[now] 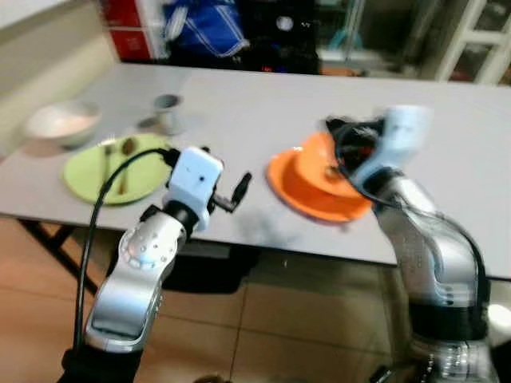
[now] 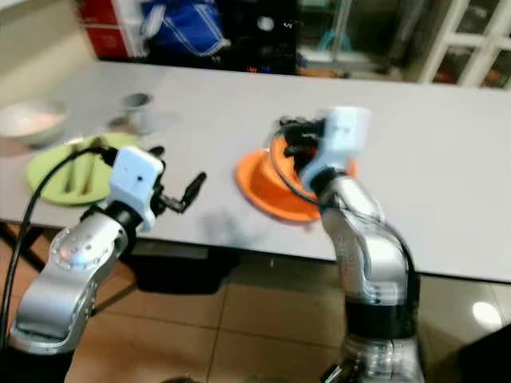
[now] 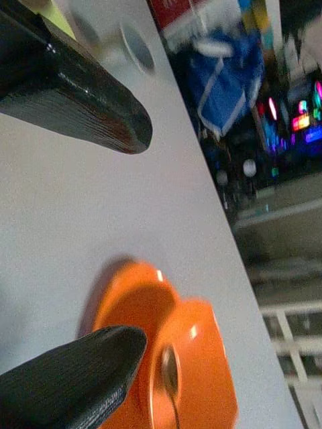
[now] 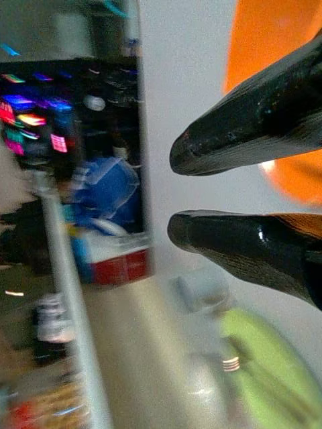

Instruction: Setting the table

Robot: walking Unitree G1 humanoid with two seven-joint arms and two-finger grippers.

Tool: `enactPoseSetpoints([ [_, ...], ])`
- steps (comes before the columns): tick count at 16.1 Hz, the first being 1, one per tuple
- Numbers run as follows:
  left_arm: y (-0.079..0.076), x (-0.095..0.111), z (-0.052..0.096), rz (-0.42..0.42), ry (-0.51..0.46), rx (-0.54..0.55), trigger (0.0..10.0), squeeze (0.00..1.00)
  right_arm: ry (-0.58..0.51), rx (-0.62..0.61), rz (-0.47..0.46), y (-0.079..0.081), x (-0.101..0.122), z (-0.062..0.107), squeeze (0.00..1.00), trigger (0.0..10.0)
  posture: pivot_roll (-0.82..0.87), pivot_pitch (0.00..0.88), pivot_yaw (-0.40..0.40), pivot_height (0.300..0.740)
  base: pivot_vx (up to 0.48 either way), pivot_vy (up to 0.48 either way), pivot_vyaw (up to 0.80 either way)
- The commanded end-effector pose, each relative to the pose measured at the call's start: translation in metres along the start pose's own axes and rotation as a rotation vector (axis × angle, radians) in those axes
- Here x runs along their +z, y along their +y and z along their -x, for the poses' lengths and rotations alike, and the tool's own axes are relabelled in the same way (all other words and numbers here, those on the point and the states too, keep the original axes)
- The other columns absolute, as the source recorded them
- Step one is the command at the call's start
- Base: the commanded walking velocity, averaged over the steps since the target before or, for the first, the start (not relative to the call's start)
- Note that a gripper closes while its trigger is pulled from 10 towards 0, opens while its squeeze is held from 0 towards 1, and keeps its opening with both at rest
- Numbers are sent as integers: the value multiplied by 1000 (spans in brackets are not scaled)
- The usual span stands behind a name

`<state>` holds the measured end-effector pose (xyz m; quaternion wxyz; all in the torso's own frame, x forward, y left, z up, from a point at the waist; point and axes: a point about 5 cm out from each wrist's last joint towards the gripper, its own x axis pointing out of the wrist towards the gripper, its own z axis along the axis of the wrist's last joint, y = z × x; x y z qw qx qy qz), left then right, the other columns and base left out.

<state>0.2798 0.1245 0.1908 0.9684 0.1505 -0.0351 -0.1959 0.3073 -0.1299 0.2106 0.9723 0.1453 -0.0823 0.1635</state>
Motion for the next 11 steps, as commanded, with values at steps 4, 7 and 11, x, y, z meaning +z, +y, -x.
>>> enactPoseSetpoints([
  [4,12,2,-2,-16,11,100,10000,0,-14,-199,38,-17,6,34,0,10000,-54,0,23,740,0,449,0],
  [7,17,0,0,-12,23,126,10000,0,1,-208,44,-17,3,37,0,10000,-53,0,18,740,0,456,0],
  [11,17,0,-3,0,20,148,10000,0,36,-206,14,-13,-2,36,0,10000,-48,0,5,740,0,456,0],
])
